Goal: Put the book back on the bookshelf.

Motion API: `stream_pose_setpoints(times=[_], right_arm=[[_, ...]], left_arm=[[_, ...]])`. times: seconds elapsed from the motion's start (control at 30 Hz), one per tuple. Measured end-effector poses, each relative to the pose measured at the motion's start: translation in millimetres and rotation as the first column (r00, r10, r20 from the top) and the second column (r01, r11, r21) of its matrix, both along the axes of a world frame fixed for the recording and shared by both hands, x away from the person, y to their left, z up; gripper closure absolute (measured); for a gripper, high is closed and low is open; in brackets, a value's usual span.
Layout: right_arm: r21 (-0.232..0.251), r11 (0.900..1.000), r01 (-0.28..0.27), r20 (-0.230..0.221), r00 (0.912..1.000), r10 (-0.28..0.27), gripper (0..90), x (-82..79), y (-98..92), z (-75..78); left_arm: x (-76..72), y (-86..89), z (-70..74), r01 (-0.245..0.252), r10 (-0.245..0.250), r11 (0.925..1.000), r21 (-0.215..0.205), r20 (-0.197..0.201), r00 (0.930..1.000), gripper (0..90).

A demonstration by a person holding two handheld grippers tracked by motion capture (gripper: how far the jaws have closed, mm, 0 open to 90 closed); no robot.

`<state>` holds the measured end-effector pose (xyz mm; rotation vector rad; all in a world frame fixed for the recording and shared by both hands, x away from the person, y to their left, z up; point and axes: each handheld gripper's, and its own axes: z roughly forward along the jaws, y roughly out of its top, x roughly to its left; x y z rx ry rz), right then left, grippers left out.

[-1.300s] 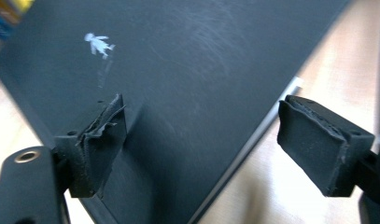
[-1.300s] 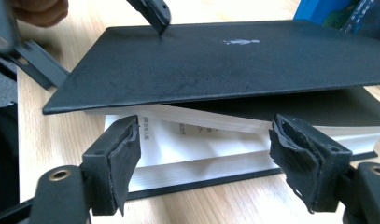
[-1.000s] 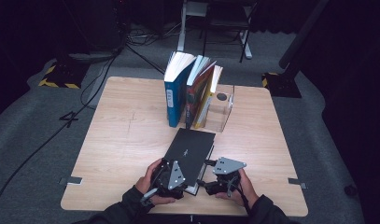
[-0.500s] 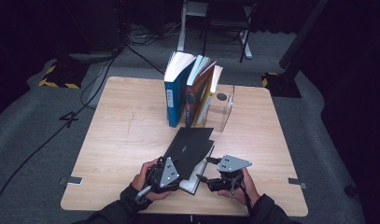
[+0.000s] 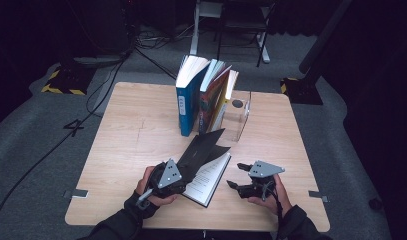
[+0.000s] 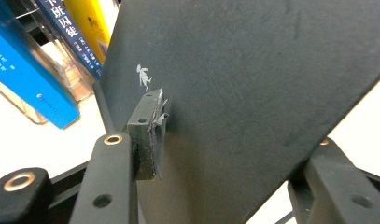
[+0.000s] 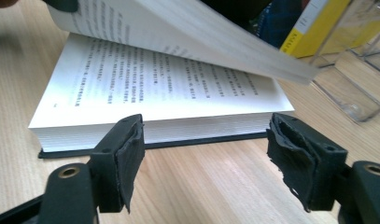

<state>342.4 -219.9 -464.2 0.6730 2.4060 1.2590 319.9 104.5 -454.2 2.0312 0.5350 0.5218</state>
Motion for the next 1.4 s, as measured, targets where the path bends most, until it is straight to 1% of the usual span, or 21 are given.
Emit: stream_pose_setpoints(times=[0.07, 0.13, 0.2, 0.23, 0.27, 0.33, 0.37, 0.4, 0.43, 0.47, 0.5, 0.67, 0.7, 0.77, 0.8, 0.87, 0.93, 1.03, 1.2, 1.3, 1.4], right_arm=[[0.017, 1.000, -0.016, -0.012, 0.9998, 0.016, 28.1, 1.7, -3.1, -0.5], [-0.005, 1.000, -0.016, -0.001, 0.9999, 0.016, 28.0, 3.0, -4.4, -1.1], [-0.002, 1.000, -0.003, -0.005, 1.0000, 0.003, 28.1, 4.9, -7.6, -1.2], [-0.013, 1.000, 0.006, 0.006, 1.0000, -0.006, 27.9, 6.0, -9.3, -1.1], [-0.024, 1.000, 0.013, 0.016, 0.9998, -0.012, 27.9, 6.7, -10.6, -1.1], [-0.020, 0.999, 0.039, 0.012, 0.9992, -0.038, 27.4, 9.8, -18.4, -1.3], [-0.020, 0.999, 0.039, 0.012, 0.9992, -0.038, 27.4, 9.8, -18.4, -1.3], [-0.023, 0.999, 0.045, 0.014, 0.9989, -0.045, 27.4, 10.4, -21.0, -2.0], [-0.051, 0.997, 0.062, 0.019, 0.9980, -0.061, 26.7, 11.2, -25.8, -3.8], [-0.051, 0.997, 0.062, 0.019, 0.9980, -0.061, 26.7, 11.2, -25.8, -3.8], [-0.040, 0.997, 0.069, 0.008, 0.9976, -0.068, 26.3, 11.8, -30.1, -4.2], [-0.030, 0.996, 0.084, 0.012, 0.9965, -0.083, 26.6, 11.7, -38.1, -0.6], [-0.034, 0.996, 0.080, 0.015, 0.9967, -0.079, 26.5, 11.7, -39.2, 0.8], [-0.022, 0.997, 0.071, 0.018, 0.9973, -0.071, 26.5, 11.3, -40.8, 3.0], [0.014, 0.998, 0.062, 0.016, 0.9979, -0.063, 26.8, 9.9, -45.3, 8.5], [0.017, 0.998, 0.064, 0.023, 0.9977, -0.064, 27.1, 9.4, -46.1, 10.0], [-0.002, 0.997, 0.078, 0.041, 0.9961, -0.078, 27.4, 10.1, -45.8, 13.1], [-0.020, 0.996, 0.089, 0.044, 0.9951, -0.089, 27.4, 13.9, -43.2, 13.0], [-0.025, 0.995, 0.094, 0.035, 0.9951, -0.093, 27.4, 25.9, -36.8, 10.9], [-0.028, 0.996, 0.089, 0.026, 0.9958, -0.088, 25.3, 33.8, -31.5, 9.8], [-0.008, 0.997, 0.082, 0.029, 0.9962, -0.082, 26.3, 38.0, -28.6, 9.1]], left_arm=[[1.7, -1.1, 0.9, 0.007, -0.007, 0.9999, -0.009, -0.003, 1.0000, 54.4], [3.5, -3.0, 1.3, 0.021, -0.021, 0.9996, -0.021, -0.010, 0.9997, 54.7], [5.1, -6.0, 2.0, 0.043, -0.044, 0.9984, -0.035, -0.018, 0.9989, 54.8], [5.6, -7.1, 2.3, 0.053, -0.054, 0.9978, -0.039, -0.023, 0.9983, 54.9], [6.3, -9.2, 3.1, 0.073, -0.074, 0.9964, -0.044, -0.025, 0.9970, 55.0], [6.9, -13.6, 3.4, 0.112, -0.115, 0.9909, -0.074, -0.041, 0.9925, 55.2], [6.9, -13.6, 3.4, 0.112, -0.115, 0.9909, -0.074, -0.041, 0.9925, 55.2], [6.9, -16.0, 3.5, 0.137, -0.141, 0.9876, -0.077, -0.044, 0.9891, 55.2], [6.1, -18.9, 2.9, 0.167, -0.172, 0.9819, -0.090, -0.054, 0.9836, 54.8], [6.1, -18.9, 2.9, 0.167, -0.172, 0.9819, -0.090, -0.054, 0.9836, 54.7], [4.9, -22.0, 3.4, 0.201, -0.207, 0.9753, -0.091, -0.056, 0.9768, 54.7], [5.1, -21.2, 4.9, 0.233, -0.244, 0.9641, -0.127, -0.079, 0.9665, 55.5], [5.7, -20.3, 5.7, 0.249, -0.261, 0.9600, -0.128, -0.081, 0.9620, 55.8], [5.9, -19.9, 6.0, 0.254, -0.265, 0.9592, -0.125, -0.083, 0.9607, 55.8], [6.6, -19.1, 6.3, 0.258, -0.269, 0.9585, -0.121, -0.083, 0.9596, 56.0], [8.3, -17.0, 6.1, 0.256, -0.269, 0.9576, -0.131, -0.086, 0.9594, 56.1], [10.2, -14.7, 5.8, 0.254, -0.267, 0.9575, -0.137, -0.088, 0.9596, 56.3], [12.7, -9.7, 5.8, 0.252, -0.266, 0.9577, -0.140, -0.091, 0.9598, 57.3], [18.2, -0.2, 7.2, 0.242, -0.259, 0.9595, -0.143, -0.107, 0.9600, 59.2], [22.1, 5.6, 7.2, 0.237, -0.256, 0.9585, -0.159, -0.116, 0.9596, 59.7], [26.6, 11.1, 6.9, 0.225, -0.249, 0.9584, -0.176, -0.129, 0.9600, 59.2]])
